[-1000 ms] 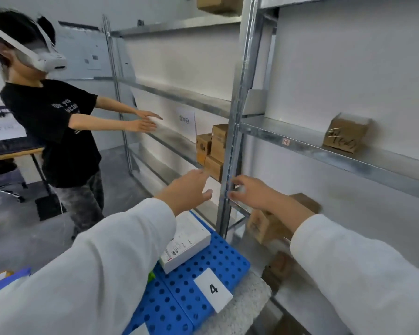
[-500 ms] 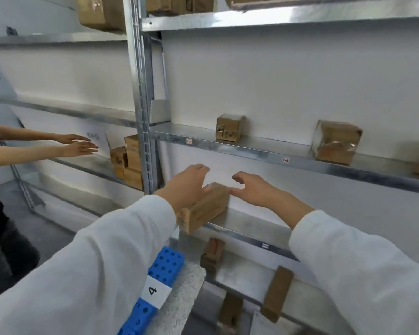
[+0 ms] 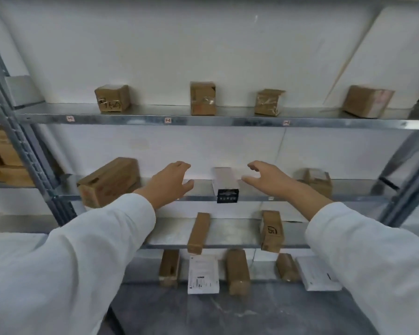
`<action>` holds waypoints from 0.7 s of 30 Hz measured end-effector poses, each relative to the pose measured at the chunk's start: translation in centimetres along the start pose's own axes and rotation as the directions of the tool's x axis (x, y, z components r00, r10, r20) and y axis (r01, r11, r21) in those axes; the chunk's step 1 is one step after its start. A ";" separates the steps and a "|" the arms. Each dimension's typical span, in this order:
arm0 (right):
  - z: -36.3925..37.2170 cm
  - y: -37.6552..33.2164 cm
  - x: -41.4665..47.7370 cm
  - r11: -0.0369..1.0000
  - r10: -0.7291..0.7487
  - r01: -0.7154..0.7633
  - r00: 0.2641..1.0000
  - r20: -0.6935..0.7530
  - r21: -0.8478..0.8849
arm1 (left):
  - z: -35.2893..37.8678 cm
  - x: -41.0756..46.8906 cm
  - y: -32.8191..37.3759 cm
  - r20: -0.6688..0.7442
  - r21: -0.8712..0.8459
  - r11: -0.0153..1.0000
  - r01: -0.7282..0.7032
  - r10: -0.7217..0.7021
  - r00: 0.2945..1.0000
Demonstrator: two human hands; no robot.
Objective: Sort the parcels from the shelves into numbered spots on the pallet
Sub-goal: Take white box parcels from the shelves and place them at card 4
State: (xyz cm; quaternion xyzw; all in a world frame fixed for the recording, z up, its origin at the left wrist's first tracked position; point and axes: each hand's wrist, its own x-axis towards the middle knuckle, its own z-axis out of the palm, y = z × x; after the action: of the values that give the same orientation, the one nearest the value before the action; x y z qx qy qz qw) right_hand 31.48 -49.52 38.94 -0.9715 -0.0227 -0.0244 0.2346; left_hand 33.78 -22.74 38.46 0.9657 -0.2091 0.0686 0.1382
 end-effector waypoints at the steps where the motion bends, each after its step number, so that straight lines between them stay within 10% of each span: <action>1: -0.6 1.7 -1.6 0.999 0.034 -0.034 0.999 -0.002 0.004 | 0.6 -0.1 1.7 -0.002 -0.009 1.000 -0.018 0.018 1.000; 21: -3.9 20.8 -18.1 0.910 0.406 -0.397 0.913 -0.052 0.121 | 11.7 1.0 23.4 0.181 -0.094 0.947 -0.308 0.321 0.930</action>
State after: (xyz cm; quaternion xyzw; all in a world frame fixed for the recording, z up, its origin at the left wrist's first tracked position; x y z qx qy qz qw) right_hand 14.48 -70.37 31.88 -0.9397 0.1851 -0.0114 0.2875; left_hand 25.67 -47.07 33.11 0.9167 -0.3757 -0.0114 0.1354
